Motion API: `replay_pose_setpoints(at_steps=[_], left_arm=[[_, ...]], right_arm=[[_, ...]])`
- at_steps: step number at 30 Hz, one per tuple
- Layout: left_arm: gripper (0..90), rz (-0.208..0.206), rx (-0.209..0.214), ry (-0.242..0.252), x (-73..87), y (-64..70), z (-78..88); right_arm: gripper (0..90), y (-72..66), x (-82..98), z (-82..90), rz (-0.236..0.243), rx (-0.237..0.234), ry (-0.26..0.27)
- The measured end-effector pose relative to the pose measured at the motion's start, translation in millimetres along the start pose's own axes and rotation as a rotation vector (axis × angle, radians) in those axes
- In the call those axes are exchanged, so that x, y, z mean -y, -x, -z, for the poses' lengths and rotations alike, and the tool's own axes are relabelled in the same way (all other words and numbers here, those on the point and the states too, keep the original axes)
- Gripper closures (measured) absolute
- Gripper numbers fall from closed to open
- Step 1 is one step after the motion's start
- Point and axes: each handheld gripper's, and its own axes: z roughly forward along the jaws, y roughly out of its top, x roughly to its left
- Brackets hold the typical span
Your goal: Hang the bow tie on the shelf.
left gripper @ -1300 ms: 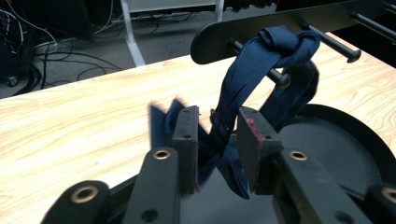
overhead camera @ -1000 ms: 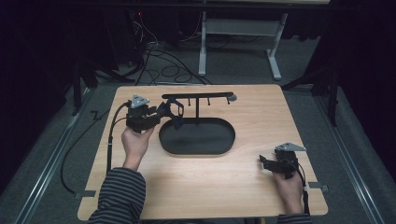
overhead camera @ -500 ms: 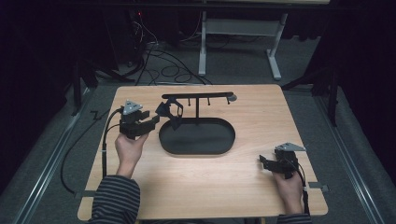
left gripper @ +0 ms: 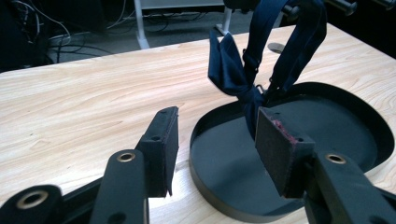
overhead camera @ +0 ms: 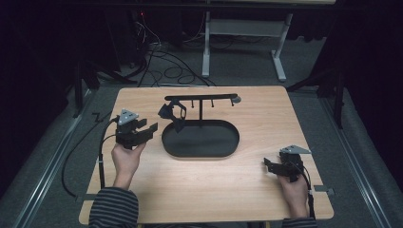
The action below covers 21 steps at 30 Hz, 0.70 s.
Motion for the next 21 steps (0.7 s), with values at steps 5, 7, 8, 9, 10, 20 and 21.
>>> replay_pose_setpoints(at_steps=[5,7,8,9,10,20,21], left_arm=[[49.6,0.013,-0.01,0.002,7.9,-2.6,5.3],[49.6,0.015,-0.013,0.002,9.4,-3.0,5.9],[49.3,0.012,-0.021,-0.007,12.0,-3.1,7.4],[49.3,0.012,-0.021,-0.007,12.0,-3.1,7.4],[49.3,0.013,-0.021,-0.004,13.8,-3.0,8.5],[48.9,0.014,-0.024,-0.016,25.7,-2.2,13.9],[48.9,0.017,-0.024,-0.015,26.7,-1.9,14.7]], right_arm=[[28.2,0.0,0.0,-0.1,0.003,0.001,0.0],[28.2,0.0,0.0,-0.1,0.003,0.001,0.0],[28.2,0.0,0.0,-0.1,0.003,0.001,0.0],[28.2,0.0,-0.1,-0.1,0.003,0.001,0.0],[28.2,0.0,-0.1,-0.1,0.003,0.001,0.0],[28.2,0.0,0.0,-0.1,0.004,0.001,0.0],[28.2,0.0,0.0,-0.1,0.004,0.001,0.0]])
